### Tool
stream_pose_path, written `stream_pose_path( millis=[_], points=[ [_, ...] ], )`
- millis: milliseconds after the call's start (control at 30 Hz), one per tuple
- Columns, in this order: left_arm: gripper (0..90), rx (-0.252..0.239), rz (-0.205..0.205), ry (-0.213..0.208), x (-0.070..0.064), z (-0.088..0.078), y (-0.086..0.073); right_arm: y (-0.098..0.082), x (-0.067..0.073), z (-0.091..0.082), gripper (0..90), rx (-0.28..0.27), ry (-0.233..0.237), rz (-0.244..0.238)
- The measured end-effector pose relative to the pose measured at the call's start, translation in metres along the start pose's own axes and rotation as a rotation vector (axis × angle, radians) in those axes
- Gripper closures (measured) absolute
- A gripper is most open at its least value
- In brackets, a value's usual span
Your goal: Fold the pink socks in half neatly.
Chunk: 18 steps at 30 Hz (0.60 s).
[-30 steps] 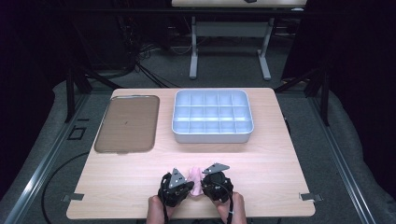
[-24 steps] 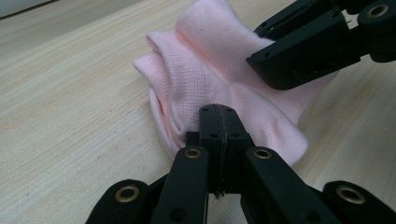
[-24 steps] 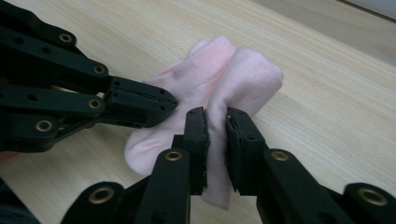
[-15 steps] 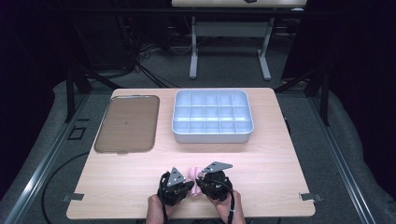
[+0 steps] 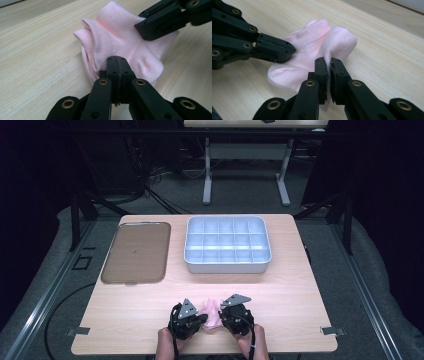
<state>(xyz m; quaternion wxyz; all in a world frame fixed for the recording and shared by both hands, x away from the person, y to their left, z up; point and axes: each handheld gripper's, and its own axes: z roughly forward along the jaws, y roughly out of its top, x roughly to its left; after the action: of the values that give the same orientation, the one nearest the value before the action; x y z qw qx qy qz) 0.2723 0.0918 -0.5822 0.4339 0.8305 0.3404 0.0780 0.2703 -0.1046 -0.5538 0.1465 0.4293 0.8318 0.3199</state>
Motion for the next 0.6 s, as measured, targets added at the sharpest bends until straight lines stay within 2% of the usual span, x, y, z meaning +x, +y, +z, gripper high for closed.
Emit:
stream_pose_path(
  millis=[100,133,200,233,400,600],
  points=[
    [87.9,-0.010,0.006,0.001,0.0000,-0.0046,0.0016,0.0005,0.0005,-0.0004,84.5,-0.005,-0.004,-0.007],
    [87.9,-0.015,0.011,0.013,-0.0001,-0.0054,0.0015,0.0006,0.0003,-0.0009,84.5,-0.004,-0.011,-0.008],
    [88.0,-0.018,0.014,0.018,0.0007,-0.0057,0.0007,0.0004,0.0005,-0.0011,84.5,-0.011,-0.012,0.006],
    [87.9,-0.020,0.019,0.023,0.0011,-0.0061,0.0003,0.0005,-0.0003,-0.0020,84.5,-0.004,-0.014,-0.007],
    [89.8,0.008,0.026,0.033,0.0016,0.0004,-0.0028,0.0008,0.0013,-0.0029,84.4,-0.003,-0.018,-0.021],
    [90.0,0.015,0.032,0.029,0.0029,0.0010,-0.0023,0.0100,0.0052,-0.0082,84.1,-0.037,0.011,-0.042]
  ],
)
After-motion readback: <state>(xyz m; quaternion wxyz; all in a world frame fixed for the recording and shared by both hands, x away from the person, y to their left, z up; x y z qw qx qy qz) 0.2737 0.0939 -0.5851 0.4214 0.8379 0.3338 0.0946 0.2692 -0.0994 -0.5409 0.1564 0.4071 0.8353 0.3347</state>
